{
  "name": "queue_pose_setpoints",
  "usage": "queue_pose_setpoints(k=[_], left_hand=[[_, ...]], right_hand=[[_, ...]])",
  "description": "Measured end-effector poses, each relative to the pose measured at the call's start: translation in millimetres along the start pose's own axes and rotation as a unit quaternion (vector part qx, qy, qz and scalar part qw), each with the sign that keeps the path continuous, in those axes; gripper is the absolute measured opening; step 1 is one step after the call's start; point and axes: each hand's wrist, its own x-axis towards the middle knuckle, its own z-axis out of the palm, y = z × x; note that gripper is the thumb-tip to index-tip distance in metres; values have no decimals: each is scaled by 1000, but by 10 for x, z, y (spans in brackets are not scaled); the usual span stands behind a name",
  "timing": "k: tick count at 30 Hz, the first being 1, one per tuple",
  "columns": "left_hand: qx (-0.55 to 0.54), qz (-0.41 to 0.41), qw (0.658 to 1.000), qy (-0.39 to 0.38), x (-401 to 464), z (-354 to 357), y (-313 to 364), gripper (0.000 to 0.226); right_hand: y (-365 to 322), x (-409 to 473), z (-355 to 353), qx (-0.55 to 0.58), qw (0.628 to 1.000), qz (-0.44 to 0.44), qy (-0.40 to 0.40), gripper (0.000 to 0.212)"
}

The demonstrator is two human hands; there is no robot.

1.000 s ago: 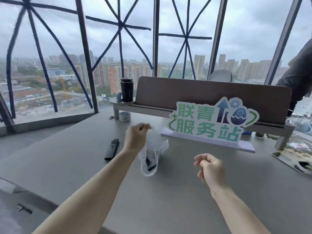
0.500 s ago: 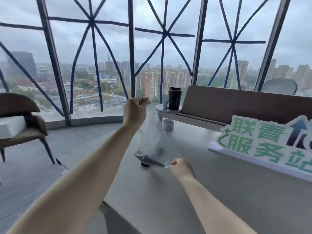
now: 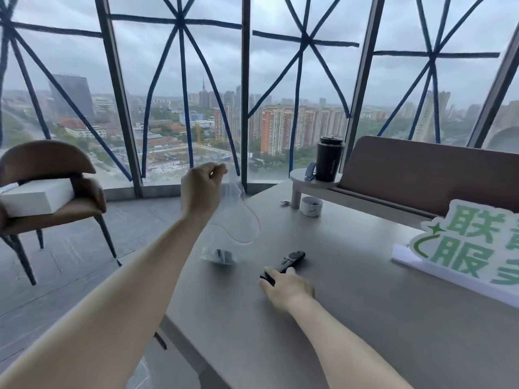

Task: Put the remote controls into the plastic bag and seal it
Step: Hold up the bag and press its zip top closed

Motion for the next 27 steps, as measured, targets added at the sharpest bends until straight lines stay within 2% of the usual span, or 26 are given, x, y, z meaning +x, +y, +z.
queue_pose_setpoints(k=[5,8,10,11,13,15,16,18,20,24,26,27], left_hand=[[-15,-25,999,-39,-168,99,-106,32],[-3,-29,997,-77,-303,152,-100,32],[-1,-31,993,-112,-411,181,-100,31],[2,-33,991,-130,-472,197,-99,30],[4,-35,987,-157,-607,234,-75,28],[11,-26,984,-178,-750,288,-22,28],[17,-21,982,-186,-816,318,1,25],[30,-14,981,-190,-929,360,85,27],[40,-11,982,-184,-1029,368,171,29],[42,-14,983,-178,-1185,318,298,43],[40,-14,983,-177,-1230,282,311,41],[40,-17,983,-178,-1249,257,313,38]], right_hand=[[164,5,-4,36,994,53,93,30],[361,-65,-31,33,991,72,105,18],[472,-117,-94,140,981,72,114,9],[517,-173,-175,243,960,68,124,6],[574,-412,-442,454,879,45,140,7],[647,-766,-742,563,816,-2,132,8],[668,-963,-900,582,804,-33,116,11],[657,-1309,-1146,574,811,-85,77,15],[597,-1444,-1213,534,838,-106,44,16],[288,-1347,-980,452,887,-97,-3,5],[195,-1236,-777,448,889,-97,-12,17],[179,-1202,-698,446,890,-88,15,19]])
